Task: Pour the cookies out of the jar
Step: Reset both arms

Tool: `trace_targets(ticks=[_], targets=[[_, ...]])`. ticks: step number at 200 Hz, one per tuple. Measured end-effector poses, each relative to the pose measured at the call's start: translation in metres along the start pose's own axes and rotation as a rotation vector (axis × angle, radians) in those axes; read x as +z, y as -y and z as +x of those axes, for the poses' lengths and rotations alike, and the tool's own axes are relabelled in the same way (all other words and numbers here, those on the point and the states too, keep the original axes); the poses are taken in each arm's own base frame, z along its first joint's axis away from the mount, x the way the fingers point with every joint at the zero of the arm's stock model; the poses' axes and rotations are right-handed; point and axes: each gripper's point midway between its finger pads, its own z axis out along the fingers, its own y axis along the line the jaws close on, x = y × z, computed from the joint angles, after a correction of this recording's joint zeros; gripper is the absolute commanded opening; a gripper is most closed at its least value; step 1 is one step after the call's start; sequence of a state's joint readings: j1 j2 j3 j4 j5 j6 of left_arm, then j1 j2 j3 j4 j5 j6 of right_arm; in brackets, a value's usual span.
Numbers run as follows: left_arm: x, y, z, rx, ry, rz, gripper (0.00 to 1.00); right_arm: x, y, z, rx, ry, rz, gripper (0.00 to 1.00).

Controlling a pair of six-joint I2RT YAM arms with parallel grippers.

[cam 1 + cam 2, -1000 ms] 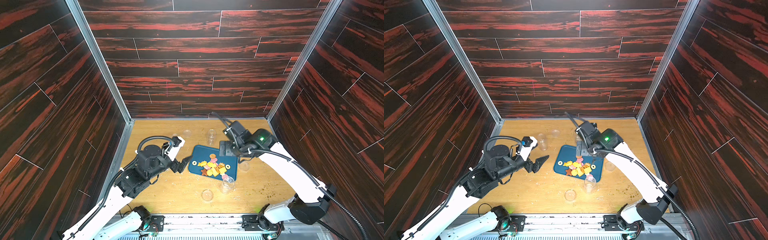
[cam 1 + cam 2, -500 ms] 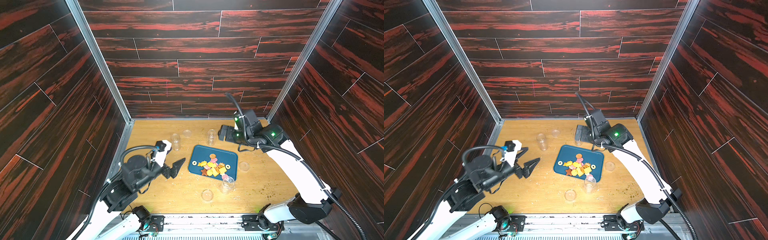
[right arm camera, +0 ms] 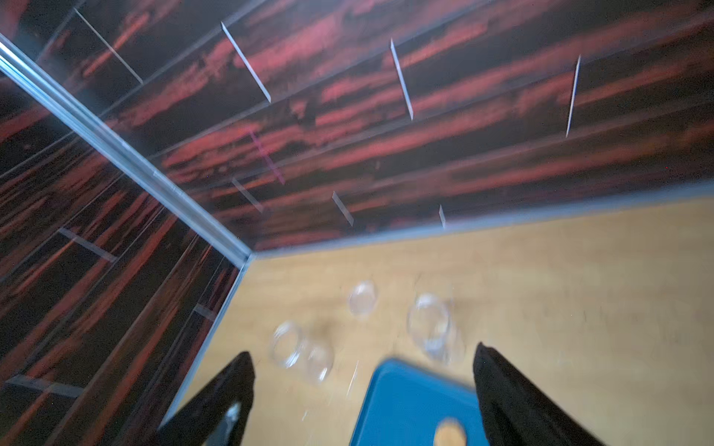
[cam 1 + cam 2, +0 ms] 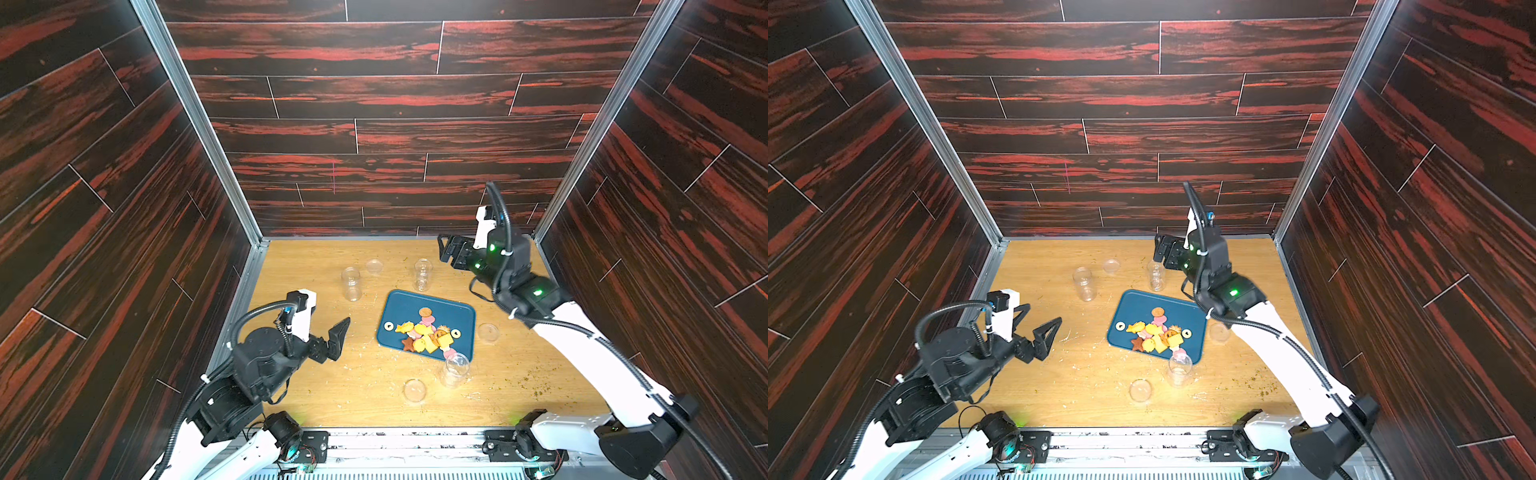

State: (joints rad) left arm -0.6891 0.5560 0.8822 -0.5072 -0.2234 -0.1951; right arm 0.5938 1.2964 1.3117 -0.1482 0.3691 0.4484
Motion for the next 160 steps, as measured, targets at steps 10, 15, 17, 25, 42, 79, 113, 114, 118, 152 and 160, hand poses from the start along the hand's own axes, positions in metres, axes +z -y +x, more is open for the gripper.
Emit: trace_targets(ticks=[10, 15, 17, 25, 42, 79, 113, 114, 118, 152, 160], targets=[[0.005, -0.006, 0.0, 0.003, -0.002, -0.041, 1.0, 0.007, 0.008, 0.001, -0.018, 0.04, 0.012, 0.94], [0.008, -0.009, 0.0, 0.007, -0.005, -0.061, 1.0, 0.011, 0.012, 0.0, -0.022, 0.055, 0.019, 0.94], [0.01, -0.01, 0.0, 0.009, -0.007, -0.07, 1.0, 0.012, 0.015, -0.001, -0.022, 0.061, 0.023, 0.94], [0.016, -0.013, 0.001, 0.017, -0.017, -0.102, 1.0, 0.018, 0.024, -0.006, -0.018, 0.086, 0.037, 0.94], [0.033, -0.022, 0.003, 0.033, -0.044, -0.174, 1.0, 0.029, 0.048, -0.022, -0.003, 0.142, 0.081, 0.94], [0.073, -0.035, 0.01, 0.031, -0.1, -0.277, 1.0, 0.045, 0.105, -0.041, 0.023, 0.187, 0.174, 0.94], [0.088, -0.059, 0.01, -0.043, -0.09, -0.394, 1.0, 0.058, 0.149, -0.045, 0.04, 0.179, 0.23, 0.94], [0.089, -0.059, 0.01, -0.044, -0.09, -0.396, 1.0, 0.058, 0.149, -0.045, 0.04, 0.179, 0.231, 0.94], [0.089, -0.062, 0.01, -0.052, -0.086, -0.409, 1.0, 0.059, 0.154, -0.046, 0.042, 0.18, 0.235, 0.94], [0.085, -0.084, -0.001, -0.128, -0.026, -0.506, 0.91, 0.064, 0.184, -0.061, 0.053, 0.213, 0.255, 0.94], [0.082, -0.09, -0.004, -0.15, -0.006, -0.536, 0.86, 0.065, 0.191, -0.064, 0.057, 0.223, 0.26, 0.94]])
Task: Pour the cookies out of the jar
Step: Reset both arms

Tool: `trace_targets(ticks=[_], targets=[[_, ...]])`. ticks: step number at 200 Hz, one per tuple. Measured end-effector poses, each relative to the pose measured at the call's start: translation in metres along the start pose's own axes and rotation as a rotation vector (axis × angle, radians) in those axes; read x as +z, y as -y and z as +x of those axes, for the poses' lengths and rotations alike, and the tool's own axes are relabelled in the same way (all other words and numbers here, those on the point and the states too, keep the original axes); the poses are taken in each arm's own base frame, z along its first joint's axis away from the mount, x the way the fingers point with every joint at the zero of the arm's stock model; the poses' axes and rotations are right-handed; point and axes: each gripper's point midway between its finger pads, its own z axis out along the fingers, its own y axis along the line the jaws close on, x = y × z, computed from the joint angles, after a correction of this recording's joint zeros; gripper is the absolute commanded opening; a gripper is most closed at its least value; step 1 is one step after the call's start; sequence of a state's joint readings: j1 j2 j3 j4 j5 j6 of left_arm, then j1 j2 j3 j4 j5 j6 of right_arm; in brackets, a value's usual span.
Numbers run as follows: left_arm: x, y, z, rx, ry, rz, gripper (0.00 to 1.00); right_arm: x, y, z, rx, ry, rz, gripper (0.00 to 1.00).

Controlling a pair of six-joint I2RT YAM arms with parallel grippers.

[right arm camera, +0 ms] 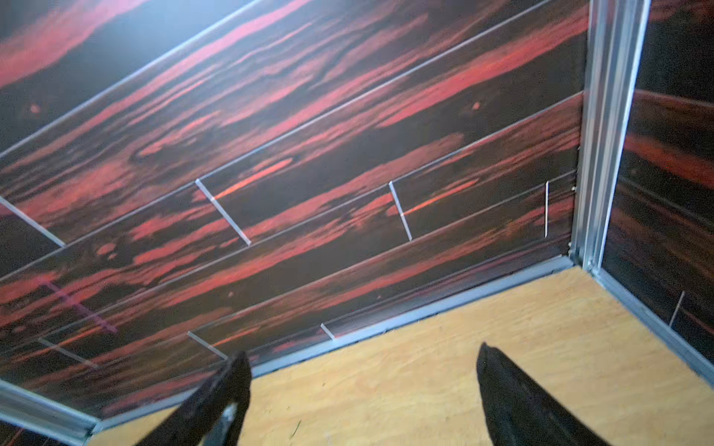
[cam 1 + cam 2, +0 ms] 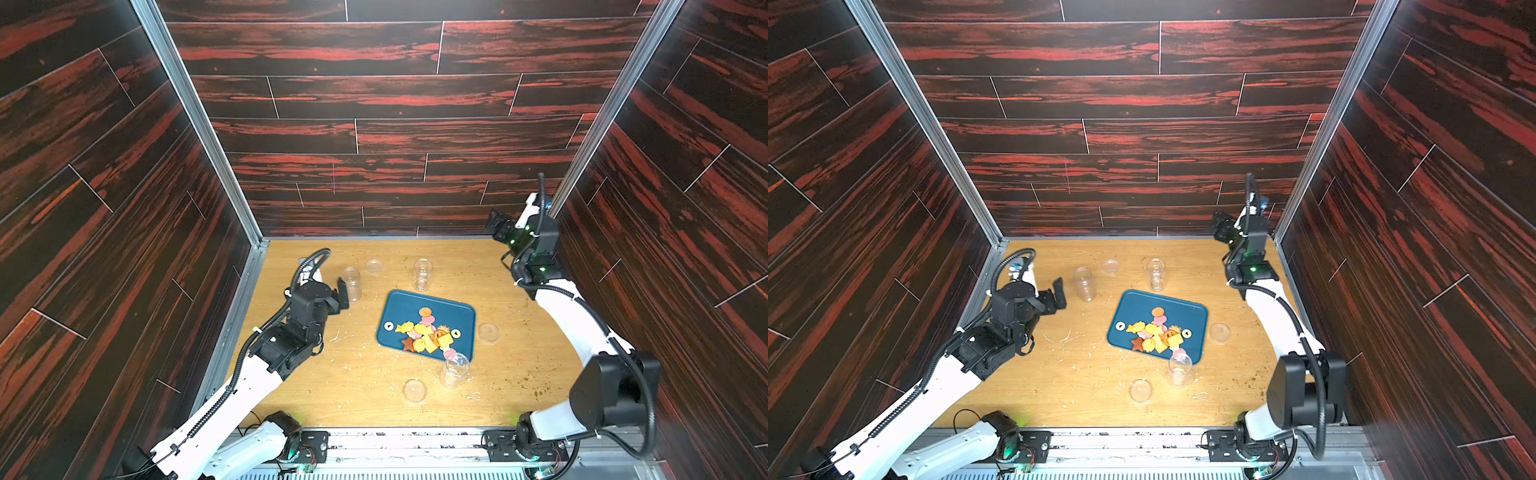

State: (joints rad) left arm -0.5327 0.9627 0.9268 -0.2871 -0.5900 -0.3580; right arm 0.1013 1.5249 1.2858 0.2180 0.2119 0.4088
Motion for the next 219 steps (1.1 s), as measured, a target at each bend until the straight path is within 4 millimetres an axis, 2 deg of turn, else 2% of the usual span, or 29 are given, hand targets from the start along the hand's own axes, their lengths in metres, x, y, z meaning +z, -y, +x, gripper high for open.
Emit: trace_targets(ticks=[20, 42, 52, 89, 116, 147, 160, 182, 219], targets=[[0.002, -0.015, -0.006, -0.092, 0.05, -0.069, 0.82, 0.009, 0.018, -0.001, 0.009, 0.009, 0.018, 0.94], [0.004, -0.032, 0.003, -0.16, 0.071, -0.133, 0.82, 0.016, 0.035, -0.001, 0.015, 0.019, 0.033, 0.94], [0.004, -0.038, 0.007, -0.177, 0.071, -0.164, 0.85, 0.017, 0.04, 0.0, 0.016, 0.021, 0.038, 0.94], [-0.003, -0.057, 0.014, -0.194, 0.088, -0.238, 0.93, 0.013, 0.052, 0.029, 0.006, -0.055, 0.057, 0.95], [-0.016, -0.073, 0.021, -0.185, 0.118, -0.256, 0.94, -0.017, 0.06, 0.051, -0.064, -0.138, 0.086, 0.97], [-0.031, -0.094, 0.041, -0.197, 0.133, -0.273, 0.94, -0.068, 0.066, 0.044, -0.137, -0.142, 0.106, 0.98], [-0.038, -0.099, 0.045, -0.207, 0.136, -0.268, 0.93, -0.088, 0.073, 0.047, -0.156, -0.134, 0.121, 0.99], [-0.046, -0.103, 0.043, -0.217, 0.148, -0.259, 0.94, -0.108, 0.091, 0.074, -0.179, -0.174, 0.152, 0.99], [-0.047, -0.107, 0.052, -0.188, 0.14, -0.264, 0.93, -0.105, 0.131, 0.144, -0.202, -0.317, 0.209, 0.99]])
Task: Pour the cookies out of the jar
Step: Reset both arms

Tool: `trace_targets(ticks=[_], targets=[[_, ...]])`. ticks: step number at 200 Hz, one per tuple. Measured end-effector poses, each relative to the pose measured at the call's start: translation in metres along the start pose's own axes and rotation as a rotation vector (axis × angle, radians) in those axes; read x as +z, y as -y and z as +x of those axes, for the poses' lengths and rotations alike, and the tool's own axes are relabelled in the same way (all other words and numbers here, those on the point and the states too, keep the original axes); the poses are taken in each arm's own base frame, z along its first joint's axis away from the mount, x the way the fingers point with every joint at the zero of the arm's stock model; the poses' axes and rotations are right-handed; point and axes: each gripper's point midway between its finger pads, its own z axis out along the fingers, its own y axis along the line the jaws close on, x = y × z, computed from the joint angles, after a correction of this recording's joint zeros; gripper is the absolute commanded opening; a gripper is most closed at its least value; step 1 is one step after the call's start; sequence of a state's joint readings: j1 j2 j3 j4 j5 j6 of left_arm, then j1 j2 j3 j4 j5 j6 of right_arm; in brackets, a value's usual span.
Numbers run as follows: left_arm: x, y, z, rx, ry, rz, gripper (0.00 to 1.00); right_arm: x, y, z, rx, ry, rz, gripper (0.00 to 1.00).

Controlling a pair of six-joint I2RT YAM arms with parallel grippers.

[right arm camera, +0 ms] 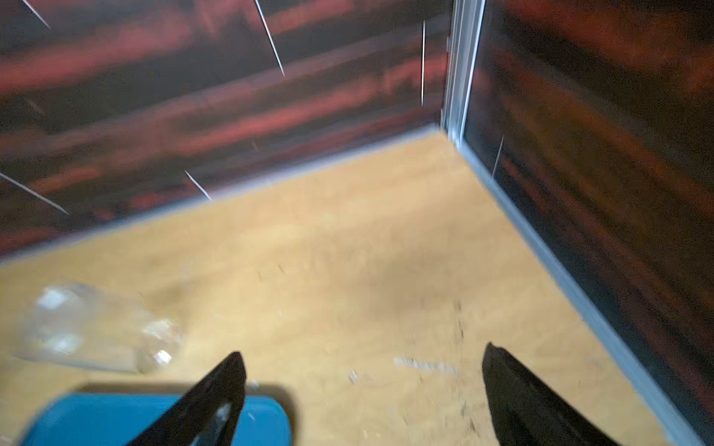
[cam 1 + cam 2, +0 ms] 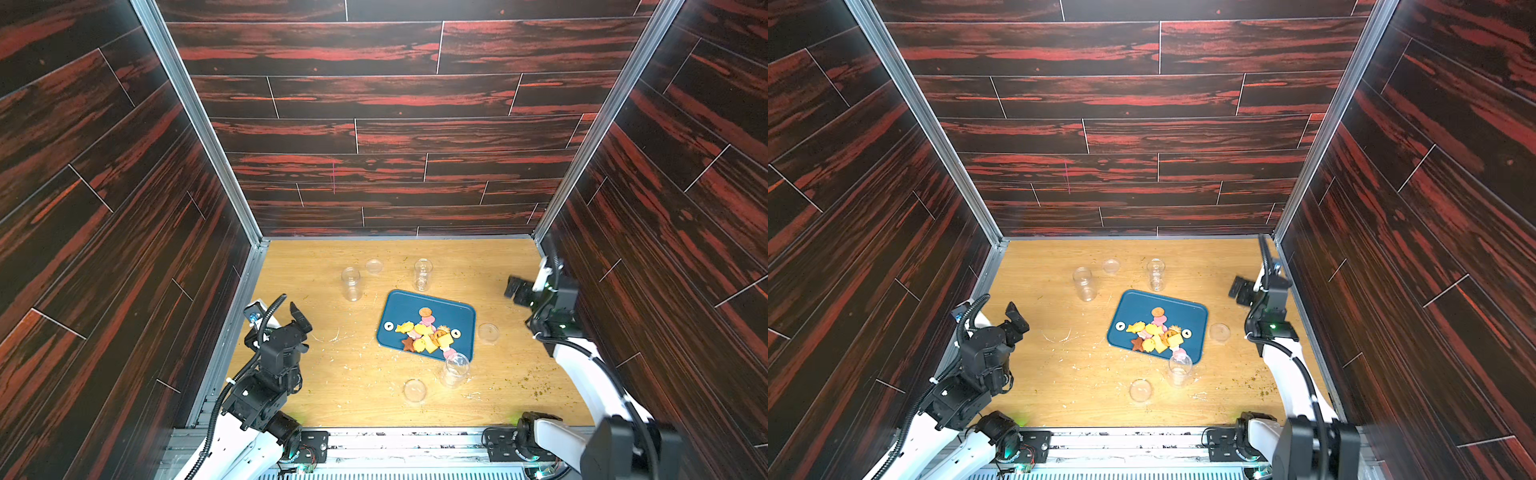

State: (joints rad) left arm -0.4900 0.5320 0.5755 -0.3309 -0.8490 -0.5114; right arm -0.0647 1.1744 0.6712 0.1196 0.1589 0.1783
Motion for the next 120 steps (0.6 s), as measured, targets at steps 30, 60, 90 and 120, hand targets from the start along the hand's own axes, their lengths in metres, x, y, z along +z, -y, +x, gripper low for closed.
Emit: trace_targets(ticks=[30, 60, 90, 120], targets=[[0.001, -0.002, 0.005, 0.014, -0.014, -0.009, 0.93, 0.031, 0.011, 0.031, -0.008, -0.046, 0.008, 0.98], [0.001, -0.007, 0.004, 0.025, -0.002, -0.04, 0.93, 0.056, 0.013, 0.048, -0.024, -0.054, -0.011, 0.98], [0.001, -0.015, 0.002, 0.052, 0.013, -0.085, 0.94, 0.07, 0.011, 0.053, -0.032, -0.035, -0.038, 0.98], [0.008, -0.025, 0.004, 0.088, 0.022, -0.147, 0.95, 0.073, 0.009, 0.057, -0.038, -0.009, -0.06, 0.98]])
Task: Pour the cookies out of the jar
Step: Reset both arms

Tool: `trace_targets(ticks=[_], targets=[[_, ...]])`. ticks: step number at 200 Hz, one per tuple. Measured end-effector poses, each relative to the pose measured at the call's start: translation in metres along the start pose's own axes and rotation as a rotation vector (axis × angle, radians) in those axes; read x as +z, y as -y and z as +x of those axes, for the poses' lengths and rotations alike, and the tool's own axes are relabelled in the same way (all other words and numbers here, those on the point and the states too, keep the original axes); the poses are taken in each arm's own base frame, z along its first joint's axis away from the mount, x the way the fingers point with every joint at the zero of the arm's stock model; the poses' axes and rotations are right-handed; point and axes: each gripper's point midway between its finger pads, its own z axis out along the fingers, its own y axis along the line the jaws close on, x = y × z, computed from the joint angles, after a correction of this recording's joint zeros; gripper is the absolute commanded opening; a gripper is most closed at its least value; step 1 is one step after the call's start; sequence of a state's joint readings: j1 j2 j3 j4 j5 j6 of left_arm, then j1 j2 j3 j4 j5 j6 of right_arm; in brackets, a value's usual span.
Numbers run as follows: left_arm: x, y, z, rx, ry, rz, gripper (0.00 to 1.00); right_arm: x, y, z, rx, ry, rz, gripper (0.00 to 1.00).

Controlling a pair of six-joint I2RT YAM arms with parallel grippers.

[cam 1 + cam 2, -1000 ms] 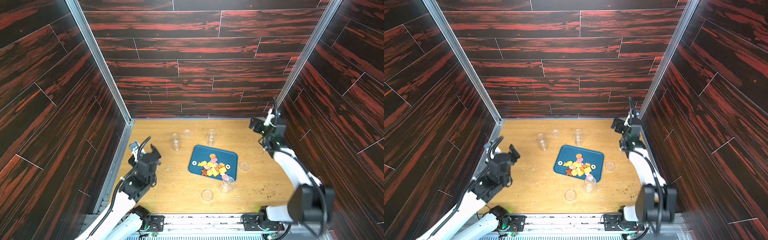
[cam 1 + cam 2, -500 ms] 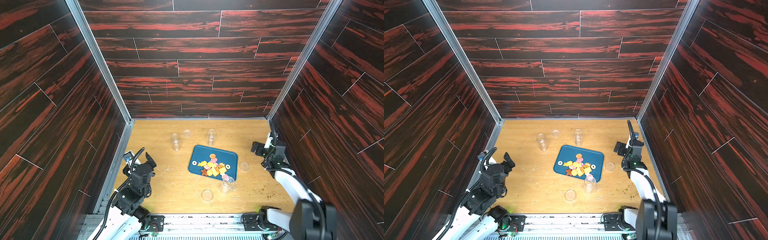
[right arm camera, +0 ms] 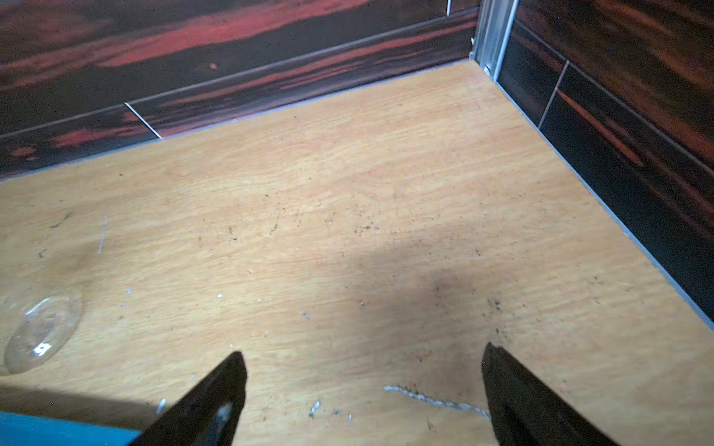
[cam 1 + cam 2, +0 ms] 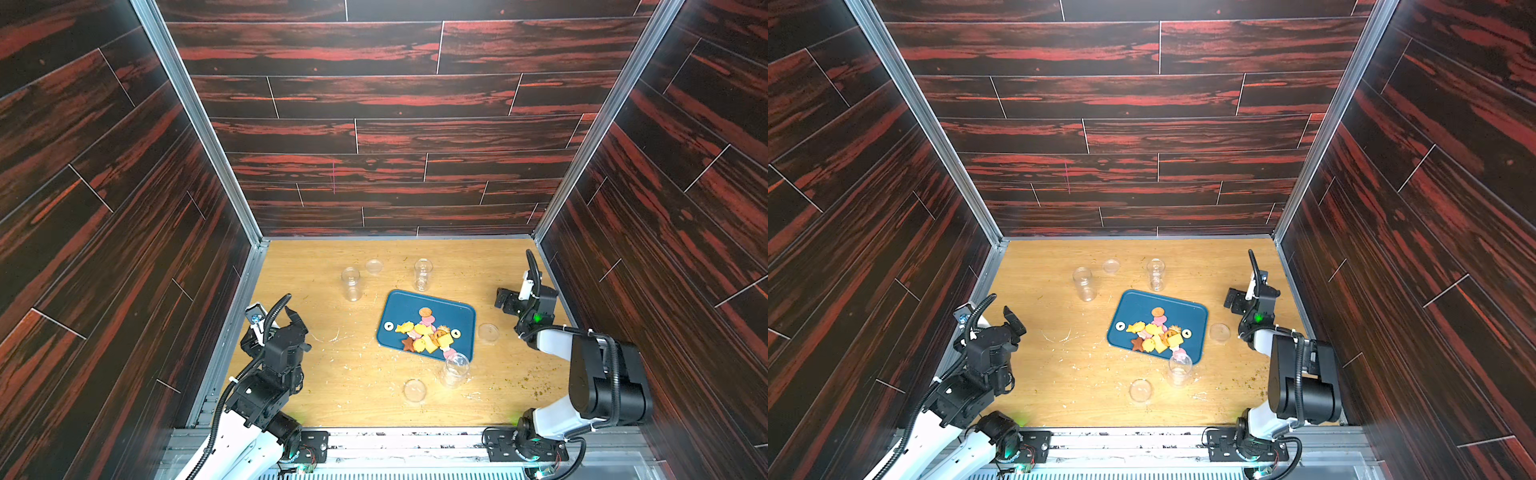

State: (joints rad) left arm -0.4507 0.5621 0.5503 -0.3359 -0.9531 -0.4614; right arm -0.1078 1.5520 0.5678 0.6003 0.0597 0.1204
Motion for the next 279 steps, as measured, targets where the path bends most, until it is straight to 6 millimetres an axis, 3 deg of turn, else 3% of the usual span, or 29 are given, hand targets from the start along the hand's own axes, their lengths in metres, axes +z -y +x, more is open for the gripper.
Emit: trace_targets(ticks=[56, 106, 190, 279], targets=[[0.045, -0.02, 0.034, 0.059, -0.081, -0.155, 0.95, -0.002, -0.005, -0.003, -0.017, 0.035, -0.033, 0.98], [0.084, -0.032, 0.051, 0.09, -0.135, -0.22, 0.97, -0.002, -0.009, -0.005, -0.031, 0.042, -0.054, 0.98], [0.113, -0.017, 0.08, 0.11, -0.149, -0.146, 1.0, -0.002, -0.013, -0.005, -0.037, 0.039, -0.076, 0.98], [0.142, 0.027, 0.109, 0.139, -0.189, 0.059, 1.0, 0.001, -0.014, -0.006, -0.04, 0.03, -0.083, 0.99]])
